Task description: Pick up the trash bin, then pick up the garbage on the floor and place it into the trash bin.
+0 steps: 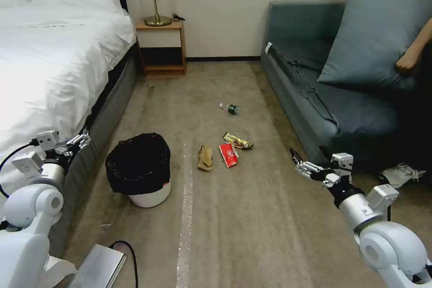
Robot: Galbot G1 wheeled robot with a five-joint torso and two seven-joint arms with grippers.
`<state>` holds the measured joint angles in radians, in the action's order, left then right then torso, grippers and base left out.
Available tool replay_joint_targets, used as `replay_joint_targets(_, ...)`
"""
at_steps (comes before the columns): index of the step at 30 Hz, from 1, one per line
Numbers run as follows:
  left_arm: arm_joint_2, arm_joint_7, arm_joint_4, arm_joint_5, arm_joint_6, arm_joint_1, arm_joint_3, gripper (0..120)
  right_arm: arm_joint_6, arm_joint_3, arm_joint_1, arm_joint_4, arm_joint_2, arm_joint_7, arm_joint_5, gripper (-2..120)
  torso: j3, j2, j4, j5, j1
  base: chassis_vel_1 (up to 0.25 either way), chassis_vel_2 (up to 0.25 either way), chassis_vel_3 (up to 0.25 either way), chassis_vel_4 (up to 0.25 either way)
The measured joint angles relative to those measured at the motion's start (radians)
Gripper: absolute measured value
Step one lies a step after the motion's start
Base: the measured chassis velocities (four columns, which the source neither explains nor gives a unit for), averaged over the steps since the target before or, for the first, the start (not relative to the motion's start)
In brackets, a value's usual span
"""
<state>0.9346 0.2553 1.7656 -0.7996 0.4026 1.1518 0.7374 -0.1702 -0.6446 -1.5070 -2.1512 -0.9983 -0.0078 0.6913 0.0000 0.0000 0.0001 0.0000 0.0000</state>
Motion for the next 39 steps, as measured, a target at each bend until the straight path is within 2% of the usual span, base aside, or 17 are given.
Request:
replay_joint_targets(3,-0.059,0.022,-0.05,-0.053,0.073,-0.072,-0.062,98,0.0,0.015,0.007,0.005,-0.009,0.0,-0.008,100,0.0,0.0,0.0,0.0,0.0,0.0,0.0,0.0,0.0)
replay_joint_targets(5,-0.069,0.028,-0.057,-0.07,0.086,-0.087,-0.076,98,0.0,0.017,0.009,0.007,-0.01,0.0,-0.009,100,0.0,0.0,0.0,0.0001,0.0,0.0,0.0,0.0,0.0)
replay_joint_targets(6,-0.092,0.036,-0.083,-0.107,0.115,-0.13,-0.119,98,0.0,0.024,0.011,0.01,-0.014,0.0,-0.013,100,0.0,0.0,-0.0001,0.0,0.0,0.0,0.0,0.0,0.0)
replay_joint_targets(7,-0.092,0.036,-0.083,-0.107,0.115,-0.13,-0.119,98,0.0,0.024,0.011,0.01,-0.014,0.0,-0.013,100,0.0,0.0,-0.0001,0.0,0.0,0.0,0.0,0.0,0.0)
replay_joint_targets(8,-0.105,0.04,-0.109,-0.125,0.133,-0.17,-0.159,98,0.0,0.027,0.012,0.013,-0.017,0.0,-0.016,100,0.0,0.0,-0.0002,0.0,0.0,0.0,0.0,0.0,0.0)
replay_joint_targets(9,-0.105,0.04,-0.109,-0.125,0.133,-0.17,-0.159,98,0.0,0.027,0.012,0.013,-0.017,0.0,-0.016,100,0.0,0.0,-0.0002,0.0,0.0,0.0,0.0,0.0,0.0)
replay_joint_targets(11,-0.111,0.053,-0.137,-0.153,0.178,-0.227,-0.218,98,-0.001,0.028,0.012,0.019,-0.025,0.0,-0.019,100,0.0,0.0,-0.0003,0.0,0.0,0.0,0.0,0.0,0.0)
replay_joint_targets(12,-0.111,0.053,-0.137,-0.153,0.178,-0.227,-0.218,98,-0.001,0.028,0.012,0.019,-0.025,0.0,-0.019,100,0.0,0.0,-0.0003,0.0,0.0,0.0,0.0,0.0,0.0)
replay_joint_targets(15,-0.105,0.058,-0.19,-0.158,0.22,-0.3,-0.286,98,-0.001,0.022,0.01,0.028,-0.032,0.001,-0.021,100,0.0,0.0,0.0,0.0,0.0,0.0,0.0,0.0,0.0)
replay_joint_targets(16,-0.105,0.058,-0.19,-0.158,0.22,-0.3,-0.286,98,-0.001,0.022,0.01,0.028,-0.032,0.001,-0.021,100,0.0,0.0,0.0,0.0,0.0,0.0,0.0,0.0,0.0)
replay_joint_targets(18,-0.093,0.061,-0.231,-0.146,0.228,-0.351,-0.327,98,-0.001,0.018,0.01,0.031,-0.039,0.001,-0.022,100,0.0,0.0,-0.0002,0.0,0.0,0.0,0.0,0.0,0.0)
replay_joint_targets(22,-0.079,0.061,-0.269,-0.129,0.236,-0.395,-0.362,98,-0.001,0.015,0.011,0.037,-0.046,0.002,-0.026,100,0.0,0.0,-0.0002,0.0,0.0,0.0,0.0,0.0,0.0)
replay_joint_targets(23,-0.065,0.06,-0.305,-0.113,0.24,-0.426,-0.387,97,0.0,0.012,0.011,0.041,-0.053,0.002,-0.028,100,0.0,0.0,-0.0002,0.0002,0.0,0.0,0.0,0.0,0.0)
replay_joint_targets(28,-0.034,0.053,-0.371,-0.077,0.247,-0.457,-0.415,98,0.001,0.001,0.011,0.051,-0.068,0.003,-0.029,100,0.0,0.0,-0.0004,0.0,0.0,0.0,0.0,0.0,0.0)
replay_joint_targets(34,-0.015,0.002,-0.45,0.008,0.244,-0.446,-0.419,98,0.005,-0.003,0.017,0.059,-0.078,0.004,-0.033,100,0.0,0.0,0.0001,-0.0001,0.0,0.0,0.0,0.0,0.0)
replay_joint_targets(39,0.001,-0.015,-0.485,0.029,0.24,-0.446,-0.421,98,0.006,-0.003,0.021,0.061,-0.081,0.007,-0.033,100,0.0,0.0,-0.0001,0.0,0.0,0.0,0.0,0.0,0.0)
